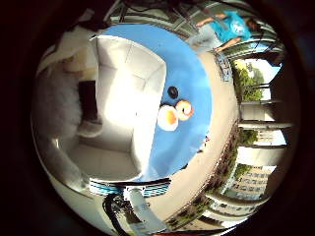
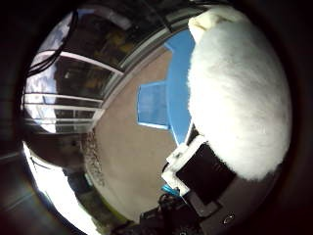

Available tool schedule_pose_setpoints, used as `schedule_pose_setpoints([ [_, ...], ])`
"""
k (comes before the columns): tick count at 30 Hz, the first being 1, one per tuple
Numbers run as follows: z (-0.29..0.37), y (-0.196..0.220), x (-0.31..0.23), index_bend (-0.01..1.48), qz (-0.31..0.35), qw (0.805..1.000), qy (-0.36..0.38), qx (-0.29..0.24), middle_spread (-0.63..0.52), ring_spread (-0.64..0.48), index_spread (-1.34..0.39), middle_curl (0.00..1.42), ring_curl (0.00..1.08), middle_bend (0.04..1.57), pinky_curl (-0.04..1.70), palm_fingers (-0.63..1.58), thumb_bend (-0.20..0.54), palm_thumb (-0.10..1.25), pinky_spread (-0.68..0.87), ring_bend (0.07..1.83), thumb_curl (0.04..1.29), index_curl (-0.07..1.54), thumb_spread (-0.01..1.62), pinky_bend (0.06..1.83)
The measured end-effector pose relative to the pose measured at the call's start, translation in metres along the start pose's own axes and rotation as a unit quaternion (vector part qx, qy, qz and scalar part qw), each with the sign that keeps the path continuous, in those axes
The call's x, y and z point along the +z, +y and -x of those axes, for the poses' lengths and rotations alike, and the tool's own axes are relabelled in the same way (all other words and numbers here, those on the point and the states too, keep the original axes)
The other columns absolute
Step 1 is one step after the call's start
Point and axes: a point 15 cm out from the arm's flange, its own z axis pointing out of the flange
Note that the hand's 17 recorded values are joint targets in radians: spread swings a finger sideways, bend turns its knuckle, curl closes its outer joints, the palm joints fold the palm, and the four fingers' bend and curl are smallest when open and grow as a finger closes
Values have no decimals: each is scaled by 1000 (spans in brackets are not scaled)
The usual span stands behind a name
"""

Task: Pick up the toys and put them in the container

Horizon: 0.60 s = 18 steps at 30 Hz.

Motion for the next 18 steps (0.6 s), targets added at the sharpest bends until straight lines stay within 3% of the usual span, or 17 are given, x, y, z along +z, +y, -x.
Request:
schedule_pose_setpoints([
  [11, -25, -14, 24, 782, 6, 1000, 1, 23, -184, -117, -721, 1028, 819, 1417, 946, 637, -30, 839, 81, 1645, 715, 1331, 1160, 1631],
  [14, -28, -13, 33, 728, 17, 1000, -2, 25, -166, -66, -711, 962, 750, 1338, 902, 688, -41, 782, 123, 1561, 654, 1283, 1179, 1543],
  [16, -29, -10, 39, 594, 28, 999, 0, 23, -153, -21, -680, 884, 711, 1170, 878, 430, -52, 725, 170, 1424, 616, 1224, 1187, 1518],
  [17, -29, -8, 43, 500, 36, 999, -1, 21, -131, 53, -626, 802, 675, 956, 868, 24, -53, 684, 216, 1285, 584, 1172, 1186, 1458],
  [18, -29, -5, 47, 462, 45, 999, 0, 15, -106, 97, -586, 748, 641, 845, 849, -125, -49, 664, 249, 1186, 562, 1133, 1189, 1402],
])
